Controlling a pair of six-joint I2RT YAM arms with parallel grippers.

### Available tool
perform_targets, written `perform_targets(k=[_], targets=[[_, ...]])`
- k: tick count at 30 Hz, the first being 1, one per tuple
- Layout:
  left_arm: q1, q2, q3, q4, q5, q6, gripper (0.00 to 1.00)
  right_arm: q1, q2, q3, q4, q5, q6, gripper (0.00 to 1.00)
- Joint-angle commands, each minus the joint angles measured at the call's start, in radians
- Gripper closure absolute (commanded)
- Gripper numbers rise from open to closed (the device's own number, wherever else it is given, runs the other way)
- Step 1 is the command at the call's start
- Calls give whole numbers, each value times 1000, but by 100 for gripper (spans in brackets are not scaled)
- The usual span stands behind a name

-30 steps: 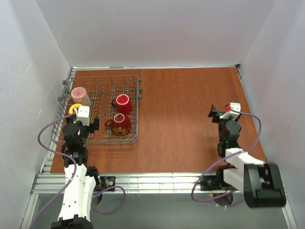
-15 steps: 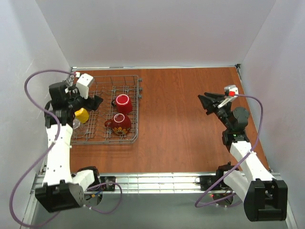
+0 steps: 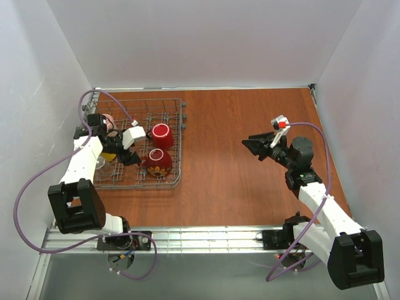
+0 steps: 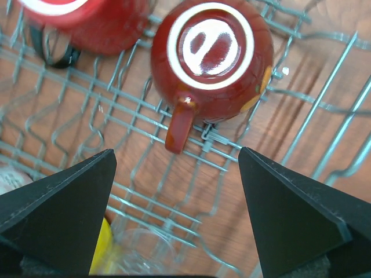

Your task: Unload the cups from the dish rack

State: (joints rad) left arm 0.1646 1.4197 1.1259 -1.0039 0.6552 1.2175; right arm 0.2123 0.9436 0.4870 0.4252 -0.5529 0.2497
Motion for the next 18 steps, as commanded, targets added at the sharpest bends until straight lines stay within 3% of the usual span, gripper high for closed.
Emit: perform_targets(k=[1,4,9,18], targets=[[1,-15,-61,27,84,313,19,13,0,42,-20,1,-20,60],[1,25,-110,16,70,387,21,18,-15,30,-28,22,-23,60],[3,94,-118,139,75,307,27,22,-20,13,-28,34,-20,59],[1,159,-146,163,70,367,39,24,-12,1,-31,47,-21,59]])
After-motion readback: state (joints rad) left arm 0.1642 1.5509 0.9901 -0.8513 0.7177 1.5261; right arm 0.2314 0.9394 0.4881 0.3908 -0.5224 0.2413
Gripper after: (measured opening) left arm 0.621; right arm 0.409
